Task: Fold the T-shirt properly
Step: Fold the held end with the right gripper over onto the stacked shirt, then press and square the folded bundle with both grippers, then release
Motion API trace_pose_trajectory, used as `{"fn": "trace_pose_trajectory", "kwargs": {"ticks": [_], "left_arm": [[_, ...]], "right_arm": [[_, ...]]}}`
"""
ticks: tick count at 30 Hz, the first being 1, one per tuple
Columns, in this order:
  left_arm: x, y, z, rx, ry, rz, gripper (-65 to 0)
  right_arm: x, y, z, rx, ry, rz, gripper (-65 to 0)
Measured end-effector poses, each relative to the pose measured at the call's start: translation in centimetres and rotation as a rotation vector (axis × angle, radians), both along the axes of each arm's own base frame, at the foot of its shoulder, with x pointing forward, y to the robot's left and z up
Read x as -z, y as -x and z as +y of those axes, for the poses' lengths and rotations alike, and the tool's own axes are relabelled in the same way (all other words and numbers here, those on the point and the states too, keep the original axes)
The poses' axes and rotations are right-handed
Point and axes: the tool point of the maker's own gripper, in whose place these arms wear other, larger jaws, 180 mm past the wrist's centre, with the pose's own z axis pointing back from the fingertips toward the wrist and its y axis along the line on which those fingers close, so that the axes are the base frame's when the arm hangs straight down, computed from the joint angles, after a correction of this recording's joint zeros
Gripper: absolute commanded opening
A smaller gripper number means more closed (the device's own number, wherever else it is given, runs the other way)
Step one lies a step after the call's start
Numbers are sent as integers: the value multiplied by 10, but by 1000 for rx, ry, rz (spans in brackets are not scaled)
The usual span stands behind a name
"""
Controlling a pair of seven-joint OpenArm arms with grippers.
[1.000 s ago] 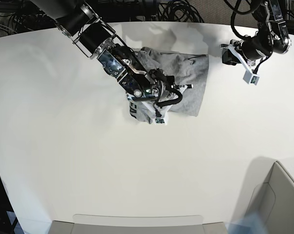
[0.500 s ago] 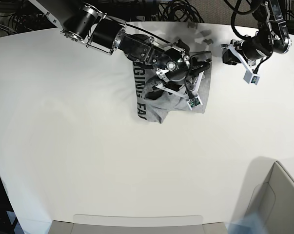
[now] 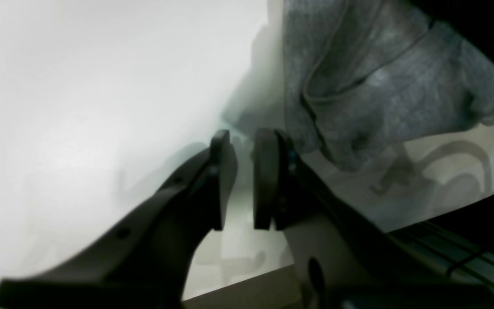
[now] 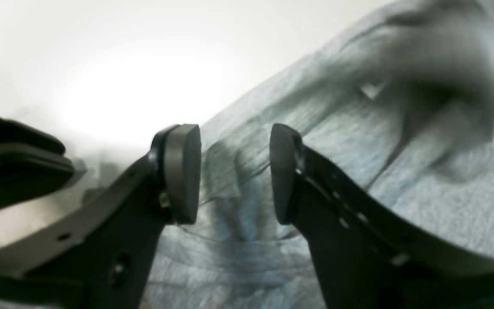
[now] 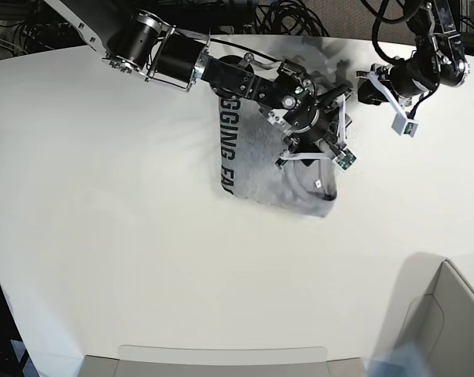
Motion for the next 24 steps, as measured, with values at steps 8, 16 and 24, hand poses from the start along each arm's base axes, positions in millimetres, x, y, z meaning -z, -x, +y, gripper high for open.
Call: {"fn": "trace_pose_trajectory", "kwargs": {"ticks": [8, 16, 24], "left_arm": [[0, 0, 1, -2, 0, -1, -550], [-65, -44, 0, -11, -48, -309, -551], [-64, -46, -79, 132, 103, -358, -613]], "right_arm": [[-44, -2, 11, -14, -136, -68, -418], [-89, -61, -78, 306, -305, -110, -650], [-47, -59, -151, 254, -177, -46, -627]]}}
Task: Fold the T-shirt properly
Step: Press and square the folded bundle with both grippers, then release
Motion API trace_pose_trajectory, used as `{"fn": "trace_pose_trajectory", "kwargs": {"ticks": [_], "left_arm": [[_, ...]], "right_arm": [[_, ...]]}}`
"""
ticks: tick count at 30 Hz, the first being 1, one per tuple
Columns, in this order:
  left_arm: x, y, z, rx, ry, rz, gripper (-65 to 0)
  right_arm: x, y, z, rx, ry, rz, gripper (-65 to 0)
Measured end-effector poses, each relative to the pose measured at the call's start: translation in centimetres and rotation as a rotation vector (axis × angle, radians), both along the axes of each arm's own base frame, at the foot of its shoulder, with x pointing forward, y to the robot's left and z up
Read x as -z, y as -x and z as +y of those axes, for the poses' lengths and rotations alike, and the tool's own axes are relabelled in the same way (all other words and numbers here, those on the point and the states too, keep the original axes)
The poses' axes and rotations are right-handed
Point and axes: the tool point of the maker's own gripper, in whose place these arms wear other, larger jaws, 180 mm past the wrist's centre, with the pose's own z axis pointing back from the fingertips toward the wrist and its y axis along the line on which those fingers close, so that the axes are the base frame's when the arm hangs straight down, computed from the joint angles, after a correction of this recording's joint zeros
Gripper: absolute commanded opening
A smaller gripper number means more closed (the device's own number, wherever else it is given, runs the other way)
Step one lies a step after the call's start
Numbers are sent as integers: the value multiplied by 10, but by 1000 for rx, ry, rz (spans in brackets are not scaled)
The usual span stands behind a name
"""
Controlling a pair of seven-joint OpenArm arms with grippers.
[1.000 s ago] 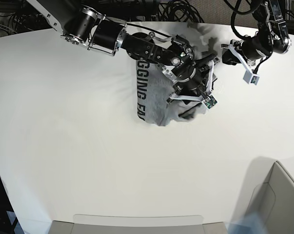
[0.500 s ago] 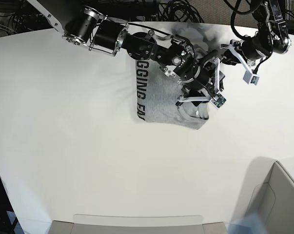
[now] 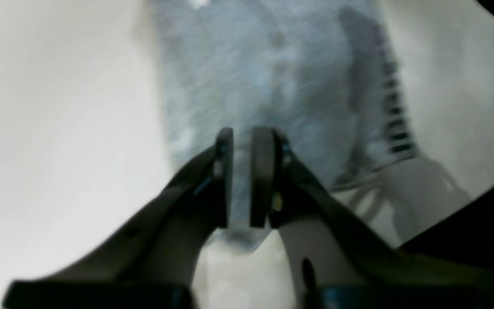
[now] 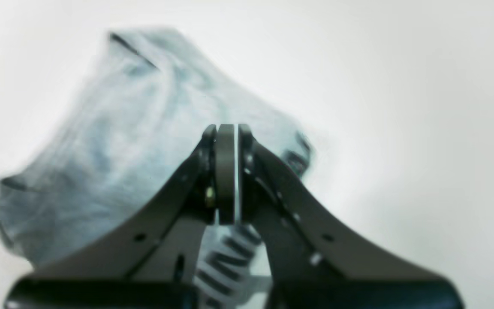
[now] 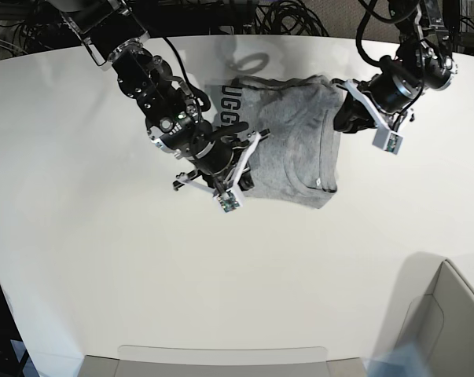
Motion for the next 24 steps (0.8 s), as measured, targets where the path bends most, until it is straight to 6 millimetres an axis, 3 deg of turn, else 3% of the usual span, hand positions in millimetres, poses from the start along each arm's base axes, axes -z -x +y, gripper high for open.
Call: {"fn": "trace_pose_trajectory", "kwargs": {"ticks": [4, 11, 18, 24], "left_arm": [[-2, 1, -15, -69, 89, -39, -632], [25, 27, -64, 71, 41, 32, -632], [65, 37, -54, 57, -89, 105, -632], [84, 10, -35, 5, -112, 121, -632]], "right_arm": [[-6, -5, -3, -84, 4, -42, -636], [47, -14, -15, -166, 120, 73, -640], [57, -14, -11, -163, 118, 101, -640], [77, 10, -11, -188, 140, 151, -640]]}}
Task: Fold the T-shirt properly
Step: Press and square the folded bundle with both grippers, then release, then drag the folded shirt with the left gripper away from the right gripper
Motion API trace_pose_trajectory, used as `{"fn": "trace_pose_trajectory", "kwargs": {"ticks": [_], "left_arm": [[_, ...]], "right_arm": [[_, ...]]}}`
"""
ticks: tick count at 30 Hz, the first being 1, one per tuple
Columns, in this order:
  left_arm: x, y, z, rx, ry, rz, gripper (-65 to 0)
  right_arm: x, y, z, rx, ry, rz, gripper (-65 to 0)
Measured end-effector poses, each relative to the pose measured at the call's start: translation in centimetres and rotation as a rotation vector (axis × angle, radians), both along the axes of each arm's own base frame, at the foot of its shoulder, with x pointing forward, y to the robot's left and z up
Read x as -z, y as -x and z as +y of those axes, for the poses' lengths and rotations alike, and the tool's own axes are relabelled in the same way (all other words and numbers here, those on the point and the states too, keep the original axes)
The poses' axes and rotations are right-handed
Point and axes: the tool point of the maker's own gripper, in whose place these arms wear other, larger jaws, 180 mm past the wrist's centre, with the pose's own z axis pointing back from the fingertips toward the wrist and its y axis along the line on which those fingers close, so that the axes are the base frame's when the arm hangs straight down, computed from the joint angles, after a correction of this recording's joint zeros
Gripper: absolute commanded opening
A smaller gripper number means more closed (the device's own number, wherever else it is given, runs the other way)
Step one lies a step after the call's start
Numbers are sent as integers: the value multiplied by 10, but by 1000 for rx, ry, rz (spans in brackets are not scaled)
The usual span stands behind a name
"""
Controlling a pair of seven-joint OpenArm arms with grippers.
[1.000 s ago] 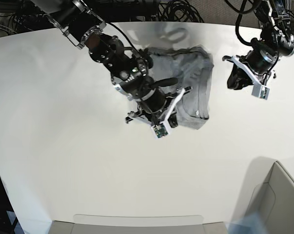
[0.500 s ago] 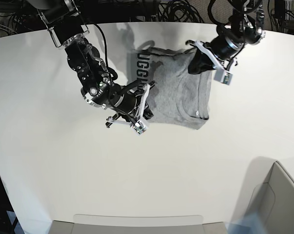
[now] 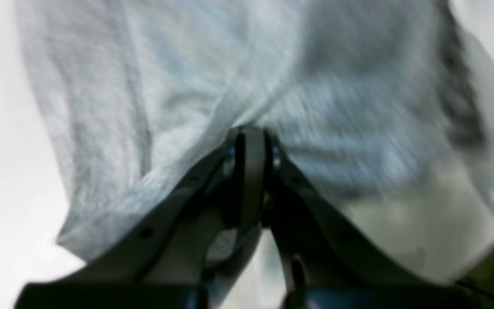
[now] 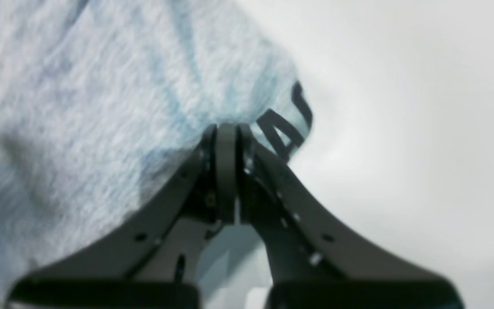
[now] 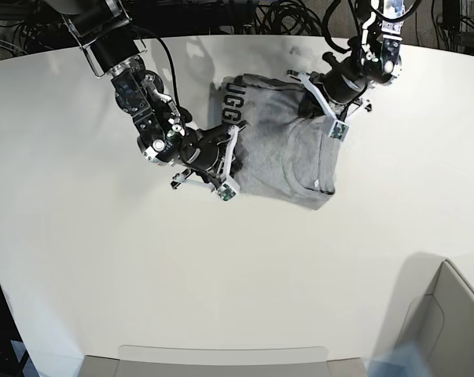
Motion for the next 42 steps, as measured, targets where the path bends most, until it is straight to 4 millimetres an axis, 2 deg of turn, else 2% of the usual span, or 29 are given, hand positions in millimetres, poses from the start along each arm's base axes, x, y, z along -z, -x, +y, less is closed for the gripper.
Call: {"fn": "trace_pose_trajectory", "kwargs": {"ticks": [5, 8, 12, 17, 19, 21, 24, 26, 28, 30, 32, 34, 37, 40, 42], "left_arm": [[9, -22, 5, -18, 27, 1, -632], [12, -42, 20, -75, 40, -4, -632], [11, -79, 48, -145, 4, -24, -632], [2, -112, 49, -144, -4, -23, -631], [-6, -127, 50, -142, -21, -22, -631], [-23, -147, 53, -151, -21, -69, -631], [-41, -163, 59, -158, -28, -122, -631], [-47, -159, 64, -170, -32, -128, -631], [-66, -156, 74, -210, -26, -185, -632], [-90, -146, 81, -230, -30, -267, -632], [-103, -129, 75, -232, -35, -311, -632], [-101, -106, 60, -228, -15, -314, -632], [-77, -70, 31, -223, 63, -252, -632], [-67, -58, 31, -266, 82, -254, -632], [-63, -55, 23, -253, 87, -255, -632]], "right_arm": [[13, 27, 5, -70, 17, 10, -640], [15, 42, 9, -68, -4, 23, -640], [17, 82, 25, -101, -50, 89, -640], [17, 117, 44, -186, -49, 131, -640], [17, 122, 46, -202, -47, 135, -640], [15, 123, 47, -204, -48, 133, -640], [2, 118, 44, -196, -51, 108, -641], [-19, 105, 41, -142, -96, 56, -641], [-44, 87, 34, -79, -139, -9, -641], [-67, 65, 16, 26, -173, -72, -641], [-82, 44, -8, 121, -173, -127, -641], [-91, 29, -31, 197, -166, -163, -641], [-92, 17, -65, 306, -154, -179, -641], [-89, 13, -96, 396, -129, -180, -641], [-85, 15, -108, 428, -114, -172, -641]]}}
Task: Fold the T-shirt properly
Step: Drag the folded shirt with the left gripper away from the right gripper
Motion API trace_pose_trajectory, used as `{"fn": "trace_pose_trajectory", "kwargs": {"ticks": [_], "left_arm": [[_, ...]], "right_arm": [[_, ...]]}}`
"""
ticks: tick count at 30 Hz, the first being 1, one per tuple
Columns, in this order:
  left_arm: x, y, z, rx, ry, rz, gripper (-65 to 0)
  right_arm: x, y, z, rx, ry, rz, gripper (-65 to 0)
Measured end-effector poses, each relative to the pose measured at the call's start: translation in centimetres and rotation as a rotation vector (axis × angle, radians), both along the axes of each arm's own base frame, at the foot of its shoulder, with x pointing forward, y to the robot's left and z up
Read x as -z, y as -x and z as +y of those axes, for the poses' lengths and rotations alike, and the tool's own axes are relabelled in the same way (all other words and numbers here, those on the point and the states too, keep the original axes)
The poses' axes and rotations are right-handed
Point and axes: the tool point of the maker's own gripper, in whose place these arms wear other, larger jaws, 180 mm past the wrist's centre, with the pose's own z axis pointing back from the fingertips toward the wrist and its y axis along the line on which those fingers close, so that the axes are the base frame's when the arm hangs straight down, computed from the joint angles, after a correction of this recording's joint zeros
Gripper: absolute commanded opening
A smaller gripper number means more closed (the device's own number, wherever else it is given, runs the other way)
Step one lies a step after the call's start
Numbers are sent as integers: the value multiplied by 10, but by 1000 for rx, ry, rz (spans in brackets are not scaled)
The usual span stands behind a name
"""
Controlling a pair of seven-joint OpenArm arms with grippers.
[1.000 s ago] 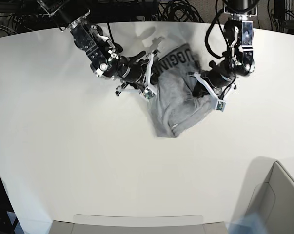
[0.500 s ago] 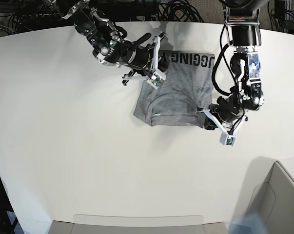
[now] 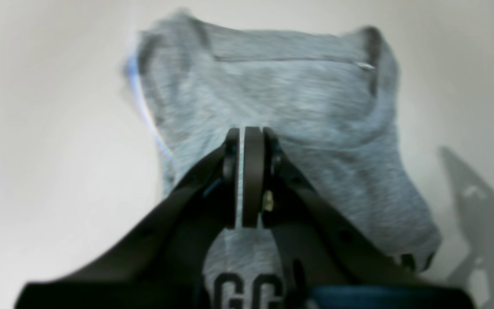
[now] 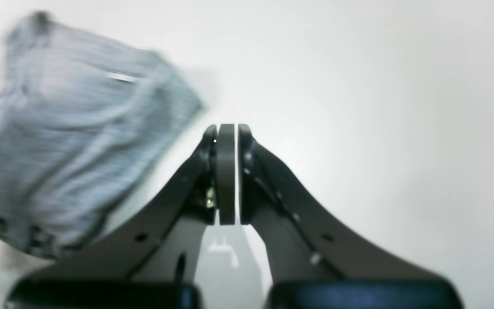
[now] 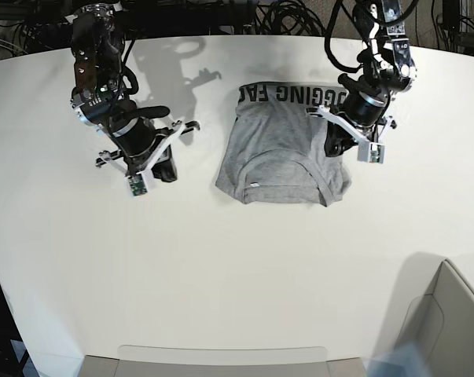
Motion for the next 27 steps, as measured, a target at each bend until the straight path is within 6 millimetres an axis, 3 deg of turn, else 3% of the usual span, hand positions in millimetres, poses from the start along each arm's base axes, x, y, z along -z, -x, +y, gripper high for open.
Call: {"fn": "trace_pose_trajectory", "kwargs": {"ticks": [4, 11, 17, 22, 25, 27], "left_arm": [[13, 7, -28, 51, 43, 4, -632], [20, 6, -41, 12, 113, -54, -632], [66, 15, -49, -30, 197, -32, -632], [88, 14, -42, -82, 245, -46, -632], [96, 13, -19, -93, 228, -55, -632], [98, 7, 7, -136, 204, -75, -632]], "right_arm": [[9, 10, -1, -2, -7, 32, -641], [14, 16, -2, -1, -2, 50, -641], [15, 17, -2, -1, -1, 53, -641], [16, 18, -2, -1, 1, 59, -641], [15, 18, -2, -1, 3, 56, -641], [15, 17, -3, 2, 4, 54, -641]]}}
